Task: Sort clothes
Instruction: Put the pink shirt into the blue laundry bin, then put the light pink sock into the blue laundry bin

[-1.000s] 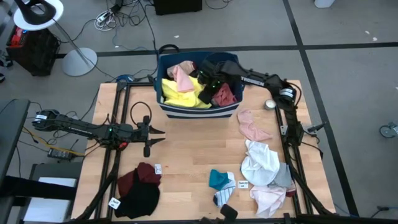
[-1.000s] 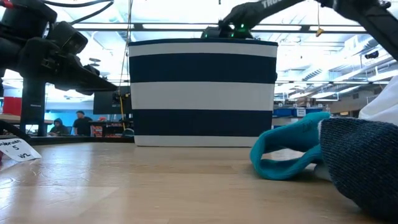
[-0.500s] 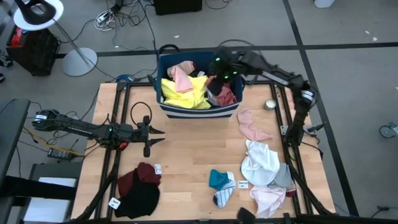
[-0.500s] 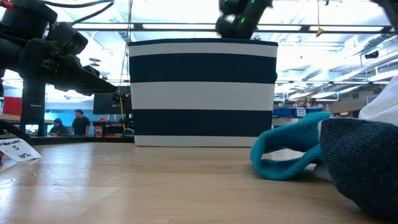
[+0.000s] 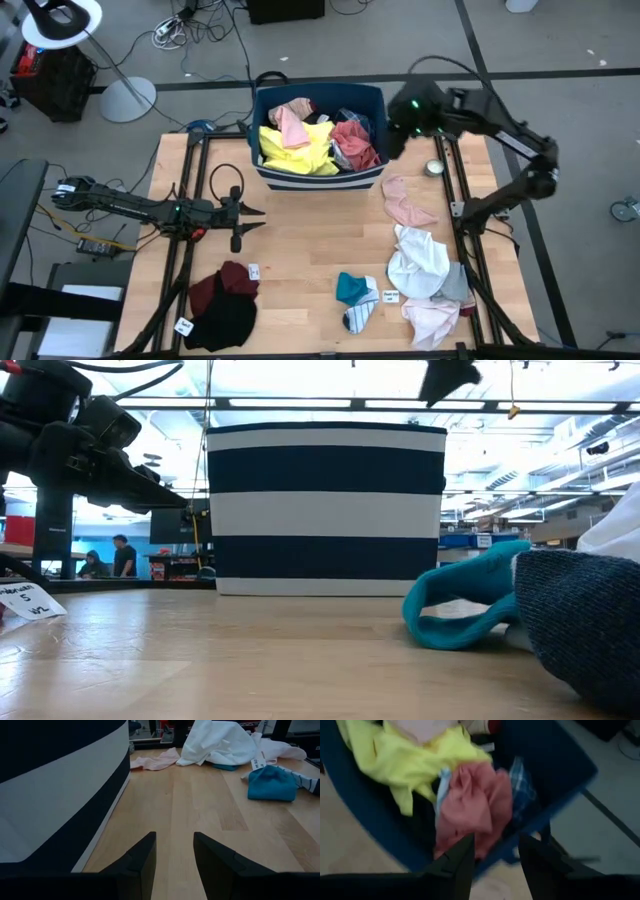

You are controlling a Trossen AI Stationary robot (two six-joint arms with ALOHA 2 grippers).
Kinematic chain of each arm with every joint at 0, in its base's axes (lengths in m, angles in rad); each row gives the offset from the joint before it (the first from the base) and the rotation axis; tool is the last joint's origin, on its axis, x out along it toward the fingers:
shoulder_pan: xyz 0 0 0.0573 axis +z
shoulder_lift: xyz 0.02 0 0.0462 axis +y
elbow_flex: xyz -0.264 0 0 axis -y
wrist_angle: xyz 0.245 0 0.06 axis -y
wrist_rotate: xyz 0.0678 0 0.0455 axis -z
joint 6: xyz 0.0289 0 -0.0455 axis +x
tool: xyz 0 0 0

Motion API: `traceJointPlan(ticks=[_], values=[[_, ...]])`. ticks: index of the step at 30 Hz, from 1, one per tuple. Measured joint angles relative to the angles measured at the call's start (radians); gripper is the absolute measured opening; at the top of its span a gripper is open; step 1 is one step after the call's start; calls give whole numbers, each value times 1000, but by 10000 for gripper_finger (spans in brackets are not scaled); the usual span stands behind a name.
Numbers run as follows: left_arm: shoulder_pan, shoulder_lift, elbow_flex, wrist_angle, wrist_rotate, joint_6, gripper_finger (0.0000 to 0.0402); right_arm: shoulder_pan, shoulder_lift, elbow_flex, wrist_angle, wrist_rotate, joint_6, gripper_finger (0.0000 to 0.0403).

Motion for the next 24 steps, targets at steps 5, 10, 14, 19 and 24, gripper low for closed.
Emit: traceJointPlan(ticks=[5, 10, 14, 19, 24], values=[[0, 0, 0, 1, 0, 0, 136, 79, -182, -246, 49, 62, 108, 151], [0, 0, 0, 3, 0, -4, 136, 169, -358, -496, 91, 115, 276, 149], [0, 0, 0, 3, 0, -5, 136, 237, -464, -696, 127, 177, 403, 149], [0, 0, 0, 4, 0, -6, 136, 291, -523, -936, 226, 175, 505, 147], [0, 0, 0, 4, 0, -19, 136, 305, -506, -1137, 410, 174, 530, 147]])
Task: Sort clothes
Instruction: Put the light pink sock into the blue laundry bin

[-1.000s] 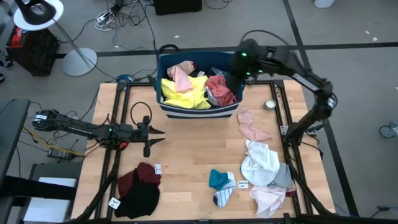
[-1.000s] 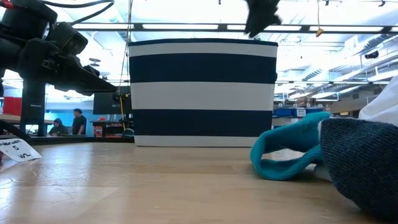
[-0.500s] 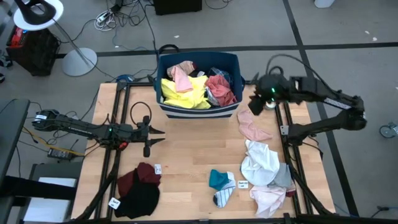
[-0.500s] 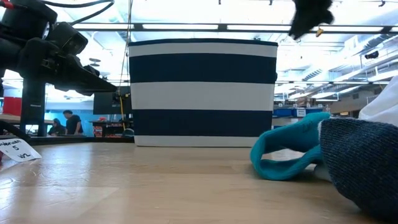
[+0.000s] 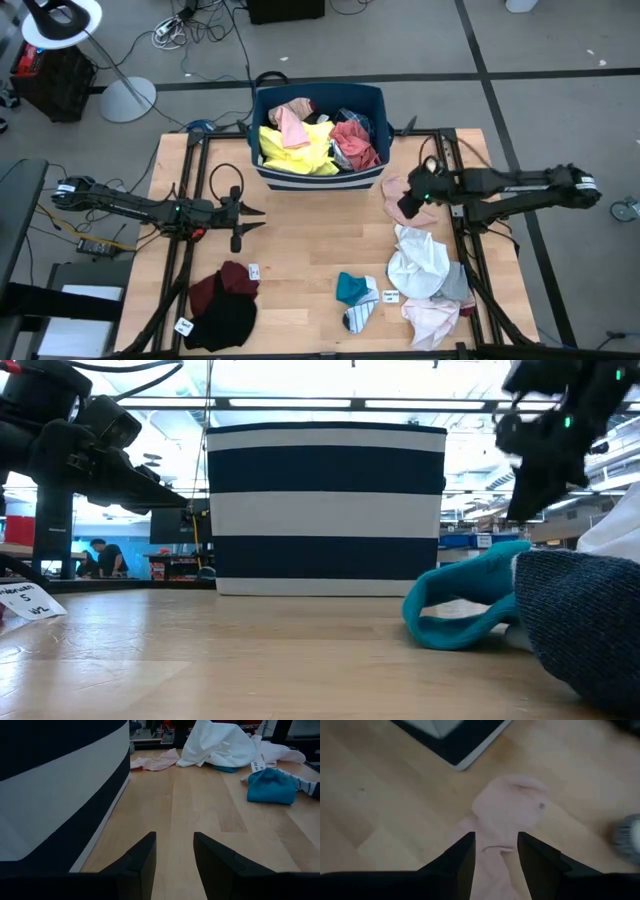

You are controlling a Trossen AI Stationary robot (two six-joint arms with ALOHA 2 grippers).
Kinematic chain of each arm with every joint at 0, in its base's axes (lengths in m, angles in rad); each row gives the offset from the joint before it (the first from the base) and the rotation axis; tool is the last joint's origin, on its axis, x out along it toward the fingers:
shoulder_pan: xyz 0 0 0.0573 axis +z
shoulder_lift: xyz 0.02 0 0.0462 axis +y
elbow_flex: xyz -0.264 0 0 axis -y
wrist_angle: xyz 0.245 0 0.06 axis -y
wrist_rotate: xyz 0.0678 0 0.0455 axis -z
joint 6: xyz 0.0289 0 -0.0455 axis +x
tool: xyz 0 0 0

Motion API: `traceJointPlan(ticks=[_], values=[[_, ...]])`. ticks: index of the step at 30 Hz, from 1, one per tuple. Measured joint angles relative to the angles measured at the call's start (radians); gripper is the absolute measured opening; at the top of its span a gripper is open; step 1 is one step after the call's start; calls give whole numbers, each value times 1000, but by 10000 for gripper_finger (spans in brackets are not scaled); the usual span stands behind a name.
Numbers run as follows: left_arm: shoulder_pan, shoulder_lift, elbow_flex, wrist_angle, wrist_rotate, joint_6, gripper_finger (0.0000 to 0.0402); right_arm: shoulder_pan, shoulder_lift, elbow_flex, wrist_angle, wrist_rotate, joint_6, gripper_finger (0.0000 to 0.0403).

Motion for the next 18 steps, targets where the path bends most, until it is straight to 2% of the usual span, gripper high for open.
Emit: traceJointPlan(ticks=[9, 18], values=[[0, 0, 0, -1, 0, -4, 136, -26, 67, -268, 423, 23, -2, 144], [0, 0, 0, -1, 0, -4, 136, -75, 184, -448, 779, 31, -5, 139]])
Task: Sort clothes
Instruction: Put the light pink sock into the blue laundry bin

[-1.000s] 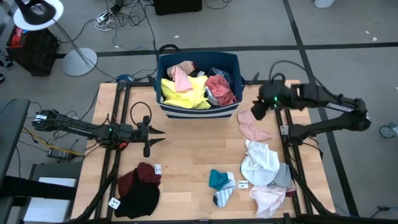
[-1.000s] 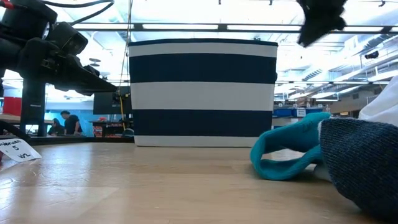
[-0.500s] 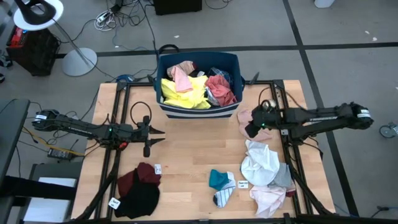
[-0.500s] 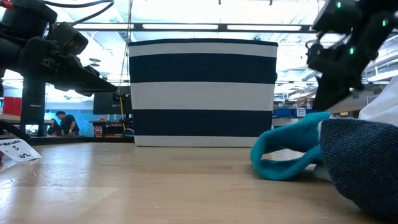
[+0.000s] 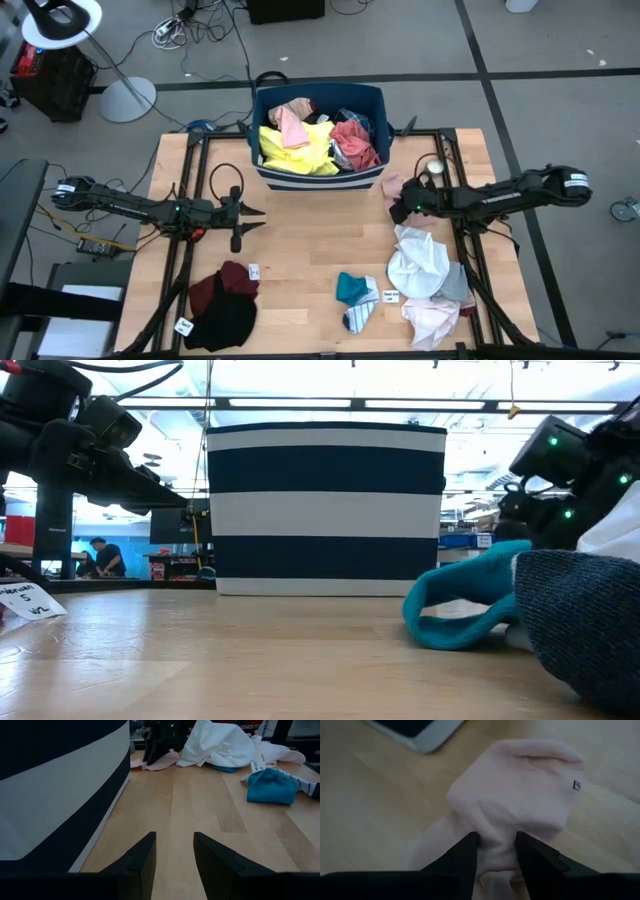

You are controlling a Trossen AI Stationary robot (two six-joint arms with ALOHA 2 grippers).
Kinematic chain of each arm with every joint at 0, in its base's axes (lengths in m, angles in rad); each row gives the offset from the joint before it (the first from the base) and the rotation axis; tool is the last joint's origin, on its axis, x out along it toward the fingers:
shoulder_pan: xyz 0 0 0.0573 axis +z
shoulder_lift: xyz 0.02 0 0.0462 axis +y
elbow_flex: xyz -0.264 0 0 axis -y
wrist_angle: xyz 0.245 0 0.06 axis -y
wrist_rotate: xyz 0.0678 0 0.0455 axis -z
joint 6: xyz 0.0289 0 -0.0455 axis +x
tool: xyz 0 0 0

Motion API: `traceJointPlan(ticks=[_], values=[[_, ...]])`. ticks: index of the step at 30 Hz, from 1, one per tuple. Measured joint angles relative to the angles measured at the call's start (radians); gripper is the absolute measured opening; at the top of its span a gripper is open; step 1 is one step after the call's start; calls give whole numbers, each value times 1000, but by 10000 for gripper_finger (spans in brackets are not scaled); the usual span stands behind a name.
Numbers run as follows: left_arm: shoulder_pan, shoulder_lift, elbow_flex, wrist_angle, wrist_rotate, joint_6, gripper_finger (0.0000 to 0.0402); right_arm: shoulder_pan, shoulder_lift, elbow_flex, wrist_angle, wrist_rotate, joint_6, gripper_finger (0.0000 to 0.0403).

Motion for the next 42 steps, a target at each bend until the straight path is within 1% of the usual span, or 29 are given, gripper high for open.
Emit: traceJointPlan(ticks=[3, 7, 8, 12, 15, 18, 23, 27, 31, 35, 39, 42], values=[[0, 0, 0, 0, 0, 0, 136, -4, 40, -24, 82, 14, -6, 112], [0, 0, 0, 0, 0, 0, 136, -5, 60, -26, 116, 11, -24, 24], [0, 0, 0, 0, 0, 0, 136, -5, 57, -24, 117, 8, -41, 14], [0, 0, 0, -2, 0, 0, 136, -5, 28, 20, 44, -20, -73, 11], [0, 0, 0, -3, 0, 0, 136, -5, -11, 106, -65, -14, -122, 5], [0, 0, 0, -6, 0, 0, 136, -6, -49, 215, -229, 23, -164, 5], [0, 0, 0, -5, 0, 0, 136, -7, -111, 449, -471, 109, -251, 3], [0, 0, 0, -5, 0, 0, 136, -7, -136, 643, -572, 213, -339, 2], [0, 0, 0, -5, 0, 0, 136, -7, -125, 814, -555, 280, -491, 1], [0, 0, 0, -3, 0, 0, 136, -20, -77, 954, -465, 279, -648, 1], [0, 0, 0, -2, 0, 0, 136, -50, 6, 1074, -426, 243, -764, 1], [0, 0, 0, -3, 0, 0, 136, -88, 79, 1152, -407, 168, -818, 1]])
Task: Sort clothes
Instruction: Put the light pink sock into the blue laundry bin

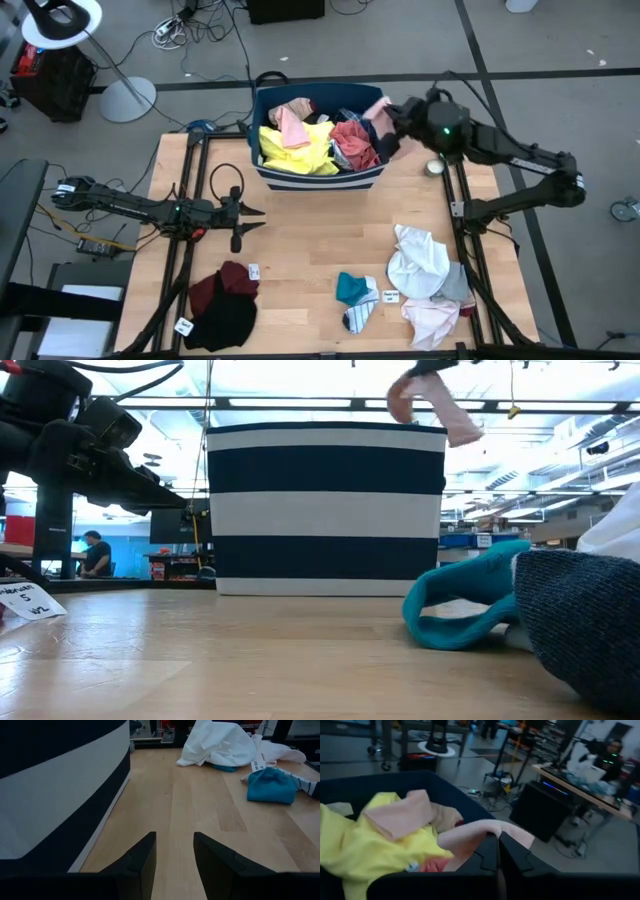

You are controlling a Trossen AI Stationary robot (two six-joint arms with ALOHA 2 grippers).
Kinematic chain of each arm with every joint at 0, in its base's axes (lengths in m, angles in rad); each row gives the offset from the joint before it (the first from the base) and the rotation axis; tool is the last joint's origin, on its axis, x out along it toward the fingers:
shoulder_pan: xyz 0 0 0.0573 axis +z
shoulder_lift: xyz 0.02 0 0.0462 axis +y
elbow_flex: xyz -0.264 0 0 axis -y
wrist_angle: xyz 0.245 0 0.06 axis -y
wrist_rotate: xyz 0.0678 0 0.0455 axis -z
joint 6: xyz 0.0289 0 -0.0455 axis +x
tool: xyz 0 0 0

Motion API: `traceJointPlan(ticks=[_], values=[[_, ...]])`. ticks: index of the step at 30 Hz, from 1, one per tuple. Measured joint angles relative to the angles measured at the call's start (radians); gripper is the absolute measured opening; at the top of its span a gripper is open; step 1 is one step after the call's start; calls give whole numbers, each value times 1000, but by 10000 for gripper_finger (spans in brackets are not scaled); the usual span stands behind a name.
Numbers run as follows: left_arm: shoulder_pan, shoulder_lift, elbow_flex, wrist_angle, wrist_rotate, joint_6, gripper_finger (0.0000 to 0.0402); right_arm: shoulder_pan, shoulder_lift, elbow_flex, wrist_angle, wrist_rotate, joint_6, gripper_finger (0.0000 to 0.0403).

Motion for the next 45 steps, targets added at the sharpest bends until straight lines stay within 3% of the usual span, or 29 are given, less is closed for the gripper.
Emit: traceJointPlan(ticks=[14, 28, 38, 45], values=[[0, 0, 0, -3, 0, 1, 136, -140, 322, 286, 3, -263, -52, 1], [0, 0, 0, -4, 0, 16, 136, -212, 560, 294, -169, -355, 83, 9], [0, 0, 0, -3, 0, 16, 136, -265, 746, 294, -176, -553, 205, 68], [0, 0, 0, -3, 0, 16, 136, -284, 740, 294, -187, -577, 203, 131]])
